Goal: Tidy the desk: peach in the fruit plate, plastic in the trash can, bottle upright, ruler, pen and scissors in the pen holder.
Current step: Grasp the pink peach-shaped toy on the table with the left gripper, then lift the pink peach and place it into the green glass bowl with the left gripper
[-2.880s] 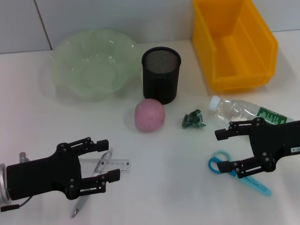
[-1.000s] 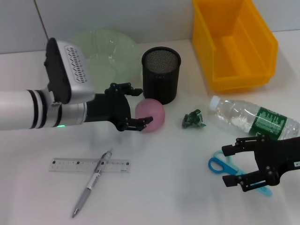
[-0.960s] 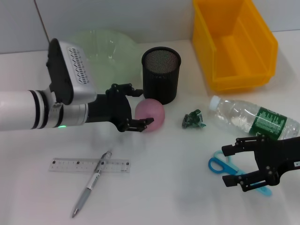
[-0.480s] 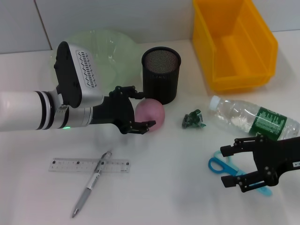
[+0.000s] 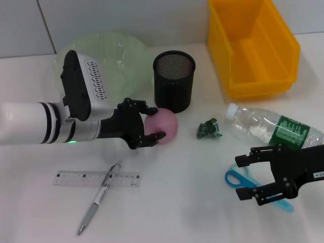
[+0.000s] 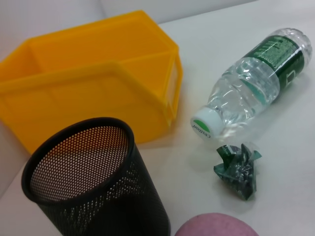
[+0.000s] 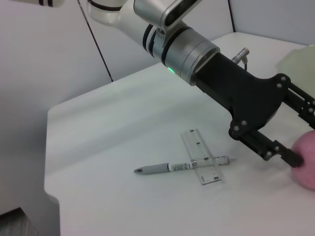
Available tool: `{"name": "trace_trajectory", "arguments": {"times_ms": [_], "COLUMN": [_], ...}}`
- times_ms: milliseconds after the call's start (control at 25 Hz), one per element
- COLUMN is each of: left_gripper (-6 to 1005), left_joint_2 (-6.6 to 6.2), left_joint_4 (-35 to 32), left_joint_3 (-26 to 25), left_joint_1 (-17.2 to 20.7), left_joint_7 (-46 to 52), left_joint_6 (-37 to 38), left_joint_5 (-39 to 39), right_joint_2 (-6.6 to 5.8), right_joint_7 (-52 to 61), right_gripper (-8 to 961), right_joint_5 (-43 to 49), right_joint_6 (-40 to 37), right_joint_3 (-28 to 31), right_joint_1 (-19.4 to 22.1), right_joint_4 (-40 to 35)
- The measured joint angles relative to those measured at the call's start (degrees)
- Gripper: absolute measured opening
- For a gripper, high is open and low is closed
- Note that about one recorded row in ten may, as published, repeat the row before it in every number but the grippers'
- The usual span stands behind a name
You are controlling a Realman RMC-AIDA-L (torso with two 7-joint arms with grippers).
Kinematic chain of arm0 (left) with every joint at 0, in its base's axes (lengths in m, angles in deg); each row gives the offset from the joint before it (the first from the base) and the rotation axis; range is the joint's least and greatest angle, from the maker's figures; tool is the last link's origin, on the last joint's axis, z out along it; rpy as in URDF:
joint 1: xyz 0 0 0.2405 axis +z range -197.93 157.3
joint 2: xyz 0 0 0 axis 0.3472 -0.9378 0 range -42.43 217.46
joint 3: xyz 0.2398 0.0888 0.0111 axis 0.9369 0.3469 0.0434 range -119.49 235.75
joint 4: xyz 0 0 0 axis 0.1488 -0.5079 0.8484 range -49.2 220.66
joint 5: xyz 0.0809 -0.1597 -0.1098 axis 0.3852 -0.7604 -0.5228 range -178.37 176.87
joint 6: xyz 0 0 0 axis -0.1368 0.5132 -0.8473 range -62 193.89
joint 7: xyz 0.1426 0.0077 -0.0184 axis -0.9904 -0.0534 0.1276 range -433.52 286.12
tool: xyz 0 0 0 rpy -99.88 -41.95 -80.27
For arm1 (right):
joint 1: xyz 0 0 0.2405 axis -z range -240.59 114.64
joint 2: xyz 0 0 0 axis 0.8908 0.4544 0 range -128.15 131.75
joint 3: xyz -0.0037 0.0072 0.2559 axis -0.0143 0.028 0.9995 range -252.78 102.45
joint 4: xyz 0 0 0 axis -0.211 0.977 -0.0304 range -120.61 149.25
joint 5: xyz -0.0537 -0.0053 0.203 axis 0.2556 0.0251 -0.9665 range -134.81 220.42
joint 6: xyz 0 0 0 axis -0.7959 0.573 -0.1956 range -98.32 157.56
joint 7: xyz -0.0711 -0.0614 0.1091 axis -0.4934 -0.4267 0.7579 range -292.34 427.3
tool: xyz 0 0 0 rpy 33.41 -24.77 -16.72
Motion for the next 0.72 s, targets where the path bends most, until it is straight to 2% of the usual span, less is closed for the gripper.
{"name": "trace_trajectory", "arguments": {"times_ms": [160,400,720], "left_gripper": [617,378,274], "left_joint_2": [0.00,0.00,-0.17], "left_joint_4": [-0.43,-1.13,-2.46], "left_joint_3": [0.23,0.28,-0.04], "left_joint_1": [0.07,0.35,1.59], "left_joint_7": [0.16,0.37,0.72], "left_joint_6": [-0.14,0.26,2.44], "left_joint_5": [0.04,-0.11,-2.10], "right_joint_2": [0.03,0.09,0.33], "right_joint_7": [0.21,0.32,1.82], "right_gripper": [801,799,797], "right_joint_5": [0.00,-0.04,-0.16], "right_joint_6": [-0.04,0.03,-0.23], "right_joint_3": [-0.06,-0.08,-0.09], "right_joint_1": [-0.09,-0.08,0.07], "right_joint_4": [-0.17,-0.19,-1.33]}}
